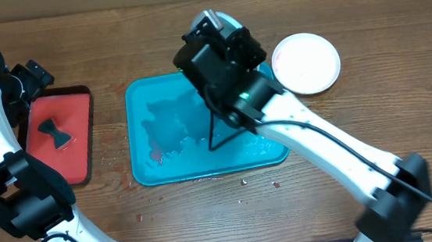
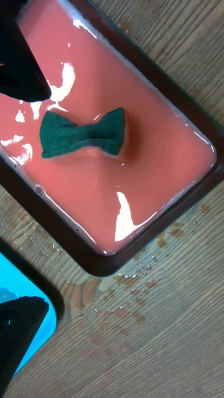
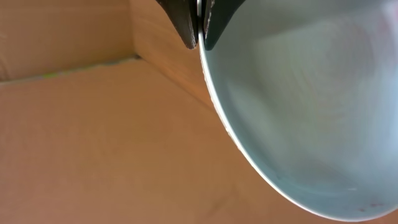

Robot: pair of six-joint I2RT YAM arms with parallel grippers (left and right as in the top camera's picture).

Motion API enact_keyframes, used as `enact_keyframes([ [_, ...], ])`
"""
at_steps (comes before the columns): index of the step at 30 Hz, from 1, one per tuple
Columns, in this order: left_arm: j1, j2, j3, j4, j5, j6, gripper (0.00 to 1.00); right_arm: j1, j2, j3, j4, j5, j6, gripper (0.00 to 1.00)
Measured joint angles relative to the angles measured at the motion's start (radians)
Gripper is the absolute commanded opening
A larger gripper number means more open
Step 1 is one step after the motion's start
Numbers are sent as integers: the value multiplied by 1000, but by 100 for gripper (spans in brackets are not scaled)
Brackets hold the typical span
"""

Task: Clean dirty plates on tray and stack at the side
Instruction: 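Carry the white plate right and stack it on the plate pile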

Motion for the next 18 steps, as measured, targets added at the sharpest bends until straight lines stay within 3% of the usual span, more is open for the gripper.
enact_keyframes([
  [10, 0, 0, 0, 0, 0, 0, 100, -39, 57, -5, 88, 78, 43, 4],
  [14, 0, 0, 0, 0, 0, 0, 100, -149, 57, -5, 47, -32, 154, 4],
  [18, 0, 0, 0, 0, 0, 0, 100, -333, 57, -5, -73, -286, 334, 4],
])
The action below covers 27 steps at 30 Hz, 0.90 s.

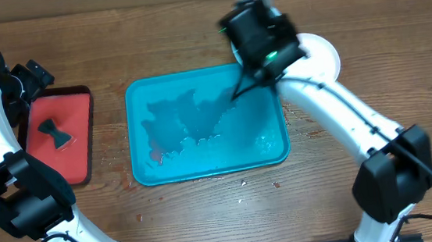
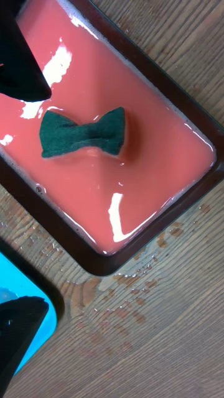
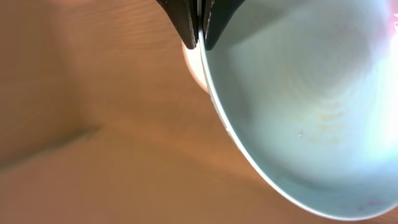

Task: Clean dirty plates on tray and stack at the side
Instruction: 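Carry the white plate right and stack it on the plate pile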

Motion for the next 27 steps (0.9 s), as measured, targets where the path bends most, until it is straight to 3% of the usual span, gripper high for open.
enact_keyframes([
  [6, 0, 0, 0, 0, 0, 0, 100, -356, 0, 0, -78, -512, 176, 4],
  [10, 0, 0, 0, 0, 0, 0, 100, -529, 0, -14, -74, -729, 218, 4],
  [20, 0, 0, 0, 0, 0, 0, 100, -586, 0, -227, 110, -888, 246, 4],
  [27, 0, 0, 0, 0, 0, 0, 100, -584, 0, -358, 234, -832, 351, 4],
])
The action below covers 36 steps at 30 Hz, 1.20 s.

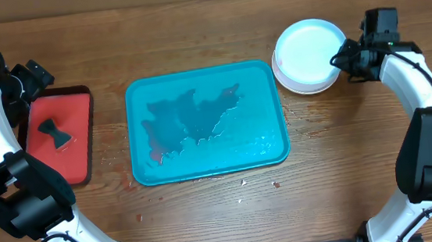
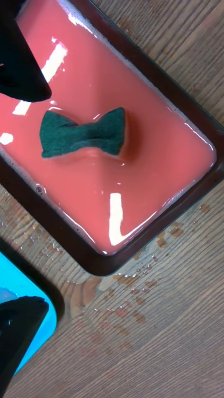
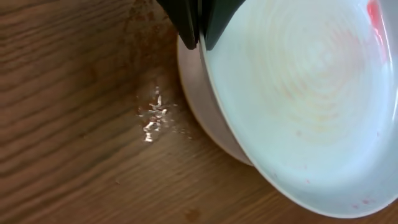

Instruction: Clean dirty plates on tray and stack at the side

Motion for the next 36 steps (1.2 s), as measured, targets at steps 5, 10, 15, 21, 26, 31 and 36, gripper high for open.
enact_keyframes([
  [5, 0, 0, 0, 0, 0, 0, 100, 0, 0, -9, 23, 25, 46, 52],
  [10, 0, 0, 0, 0, 0, 0, 100, 1, 0, -10, 9, 7, 61, 70],
  [15, 0, 0, 0, 0, 0, 0, 100, 1, -4, -9, -31, -62, 64, 86],
  [21, 0, 0, 0, 0, 0, 0, 100, 1, -151, -11, -133, -109, 66, 100],
  [26, 0, 0, 0, 0, 0, 0, 100, 13, -394, -10, -252, -115, 45, 100],
  [31, 0, 0, 0, 0, 0, 0, 100, 62, -562, -5, -415, -116, 34, 100],
  [36, 0, 0, 0, 1, 0, 0, 100, 126, -597, -6, -579, -125, 28, 100],
])
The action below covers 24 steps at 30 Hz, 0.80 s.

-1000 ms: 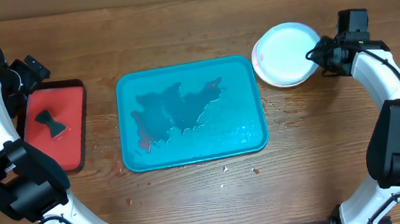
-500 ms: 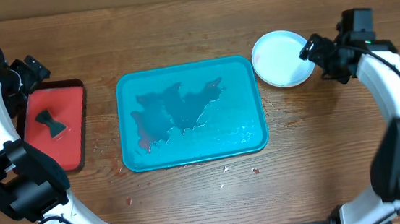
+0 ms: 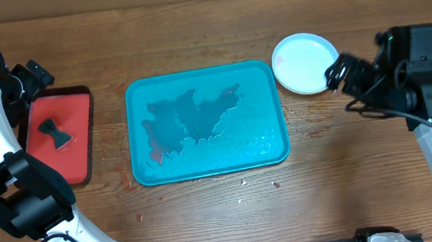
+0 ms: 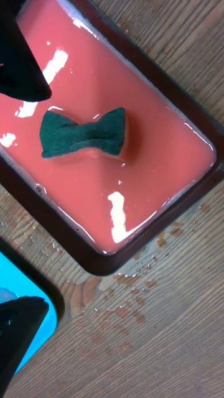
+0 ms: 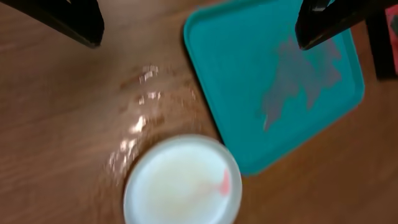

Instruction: Clean dirty plates on tray and stack at the side

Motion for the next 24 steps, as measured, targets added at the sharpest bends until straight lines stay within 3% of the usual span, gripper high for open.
enact_keyframes([
  [5, 0, 0, 0, -1, -1, 0, 100, 16, 0, -2, -106, -8, 0, 100],
  [24, 0, 0, 0, -1, 0, 0, 100, 16, 0, -2, -155, -9, 0, 100],
])
